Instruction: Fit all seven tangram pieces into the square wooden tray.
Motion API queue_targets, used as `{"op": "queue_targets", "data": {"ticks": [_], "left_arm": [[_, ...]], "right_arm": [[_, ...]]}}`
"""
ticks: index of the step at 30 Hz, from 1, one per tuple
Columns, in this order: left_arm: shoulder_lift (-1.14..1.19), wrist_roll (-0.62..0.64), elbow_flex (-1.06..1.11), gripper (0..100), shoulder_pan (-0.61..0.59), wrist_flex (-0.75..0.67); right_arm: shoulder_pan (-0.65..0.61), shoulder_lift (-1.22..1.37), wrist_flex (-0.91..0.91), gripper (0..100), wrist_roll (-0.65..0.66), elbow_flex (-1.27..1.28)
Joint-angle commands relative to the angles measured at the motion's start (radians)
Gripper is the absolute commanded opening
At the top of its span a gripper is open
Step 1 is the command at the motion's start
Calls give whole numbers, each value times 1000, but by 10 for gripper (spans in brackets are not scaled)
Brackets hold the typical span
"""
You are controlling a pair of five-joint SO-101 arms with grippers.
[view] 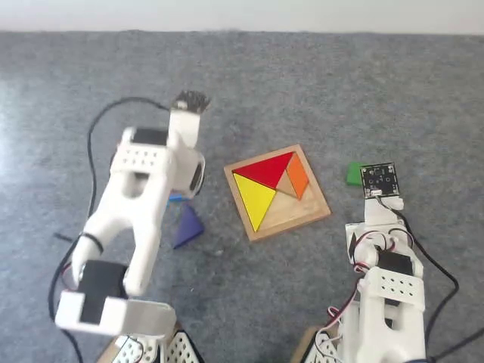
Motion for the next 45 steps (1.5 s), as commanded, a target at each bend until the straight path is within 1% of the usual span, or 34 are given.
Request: {"op": "queue_targets", "data": {"ticks": [1,3,5,11,16,19,23,26,29,33,39,45], "left_arm": [[-112,-25,200,103,3,-216],[-95,-71,220,104,-6,-255],[-61,-94,205,105,-8,-258],[80,-101,85,105,-9,-253],[187,-101,35,105,-14,-255],[230,-104,-15,105,-60,-255],[262,-147,-65,105,-133,-253],[282,-176,-67,105,-155,-252],[287,-180,-67,105,-157,-247],[284,-178,-108,103,-155,-180],[284,-178,-206,102,-155,-15],[295,-178,-222,102,-152,6]], "right_arm": [[-2,-24,-21,80,11,-9],[-2,-24,-21,80,11,-9],[-2,-24,-21,80,11,-9],[-2,-24,-21,80,11,-9],[-1,-24,-21,80,11,-9],[-1,-24,-21,80,11,-9],[-1,-24,-21,80,11,-9],[-1,-24,-21,80,11,-9],[-1,-24,-21,80,11,-9],[-1,-24,-21,80,11,-9],[-1,-24,-21,80,11,-9],[-1,-24,-21,80,11,-9]]}}
